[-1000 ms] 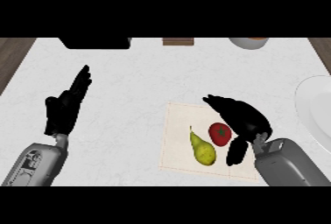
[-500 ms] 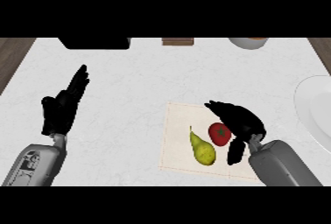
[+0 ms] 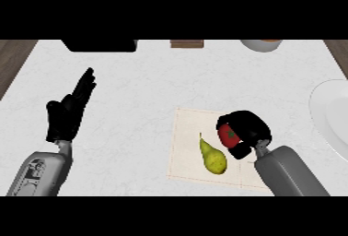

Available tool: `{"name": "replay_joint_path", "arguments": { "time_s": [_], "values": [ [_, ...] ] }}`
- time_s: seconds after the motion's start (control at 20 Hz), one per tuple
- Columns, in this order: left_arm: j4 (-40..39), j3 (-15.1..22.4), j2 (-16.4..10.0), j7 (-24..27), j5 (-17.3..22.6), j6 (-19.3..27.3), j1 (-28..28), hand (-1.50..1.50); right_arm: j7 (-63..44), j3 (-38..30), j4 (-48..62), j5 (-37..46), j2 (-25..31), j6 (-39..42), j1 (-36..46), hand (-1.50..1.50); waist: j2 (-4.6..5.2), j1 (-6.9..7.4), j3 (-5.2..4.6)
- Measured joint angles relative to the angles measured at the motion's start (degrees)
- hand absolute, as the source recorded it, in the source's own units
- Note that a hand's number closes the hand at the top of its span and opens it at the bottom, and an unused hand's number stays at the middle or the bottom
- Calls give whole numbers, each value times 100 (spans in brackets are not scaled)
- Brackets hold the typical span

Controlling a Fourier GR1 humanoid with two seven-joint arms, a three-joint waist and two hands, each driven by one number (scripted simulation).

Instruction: Pick the tomato from the placemat and place it in the plate

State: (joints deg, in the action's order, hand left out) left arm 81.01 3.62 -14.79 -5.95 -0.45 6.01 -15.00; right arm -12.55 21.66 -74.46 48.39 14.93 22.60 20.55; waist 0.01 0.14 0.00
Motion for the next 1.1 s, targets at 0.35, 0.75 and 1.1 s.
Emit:
{"name": "replay_joint_path", "arguments": {
  "time_s": [0.35, 0.75, 1.1],
  "values": [
    [27, -113, 174, -1, -184, -111, 6, 0, 597, -339, 379, 377, -93, -406, 89, 150, -3, -4, -2],
    [-36, -388, 72, 53, -163, -114, 143, 0, 1602, -1633, 239, -11, 1343, -807, -460, 150, -26, -347, 22],
    [-5, -562, 35, 85, -117, -10, 342, 0, 3138, -3510, 918, -957, 2978, -1243, -786, 150, -55, -697, 75]
  ]
}}
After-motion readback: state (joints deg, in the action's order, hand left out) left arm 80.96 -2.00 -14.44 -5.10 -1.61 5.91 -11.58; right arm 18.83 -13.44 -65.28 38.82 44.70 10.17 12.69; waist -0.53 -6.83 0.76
